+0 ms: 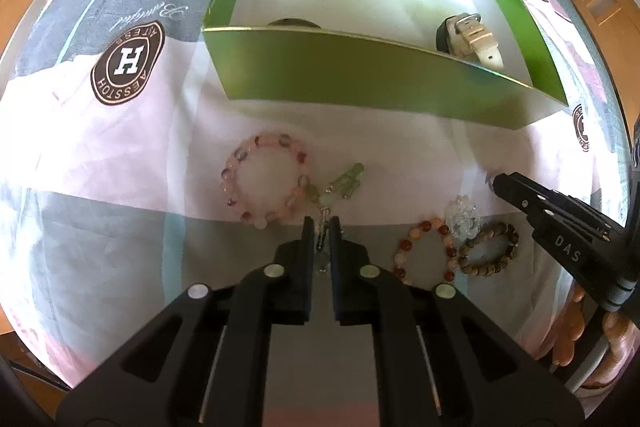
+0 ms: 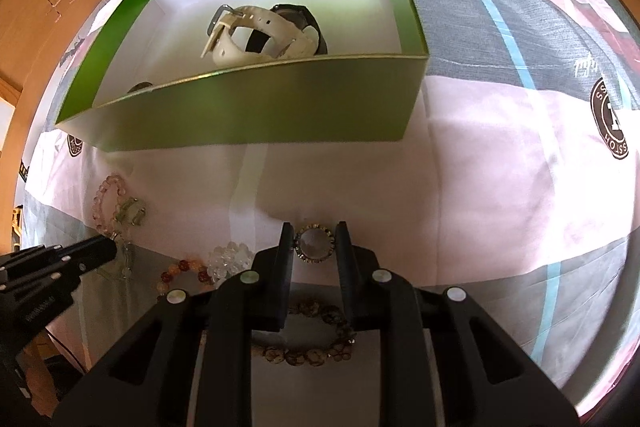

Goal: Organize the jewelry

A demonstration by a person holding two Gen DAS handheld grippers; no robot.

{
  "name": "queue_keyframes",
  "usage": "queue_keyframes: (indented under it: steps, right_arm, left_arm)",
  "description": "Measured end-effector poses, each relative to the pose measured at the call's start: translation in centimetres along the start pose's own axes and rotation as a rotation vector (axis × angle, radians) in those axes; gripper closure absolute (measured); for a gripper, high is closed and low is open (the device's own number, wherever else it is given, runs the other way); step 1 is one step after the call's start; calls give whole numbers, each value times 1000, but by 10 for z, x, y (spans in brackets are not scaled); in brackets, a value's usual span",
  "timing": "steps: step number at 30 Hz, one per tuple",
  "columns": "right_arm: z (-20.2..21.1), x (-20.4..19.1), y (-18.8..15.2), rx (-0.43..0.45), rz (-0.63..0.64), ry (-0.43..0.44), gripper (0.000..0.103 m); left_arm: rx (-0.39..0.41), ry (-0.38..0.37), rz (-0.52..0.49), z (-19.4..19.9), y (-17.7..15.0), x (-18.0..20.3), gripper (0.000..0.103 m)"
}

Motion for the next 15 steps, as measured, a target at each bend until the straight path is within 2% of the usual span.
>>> queue_keyframes:
  steps: [8, 15]
  right_arm:
    - [1, 5, -3, -9, 2, 0, 82]
    - [-3, 3, -2, -22, -2, 4, 82]
  left_arm:
    - [-52, 6, -9, -20, -5, -8, 96]
    - [-62, 12, 1, -34, -1, -17, 89]
Point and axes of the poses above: each gripper's, at about its wrist camera, not at the fingertips, and z roughly against the way its jaws point, x to its right, y to its top, the point moved 9 cm from there along -z, roughly the way its jaws point, and after that the axes turned 3 degrees about z, right-handed, at the moved point
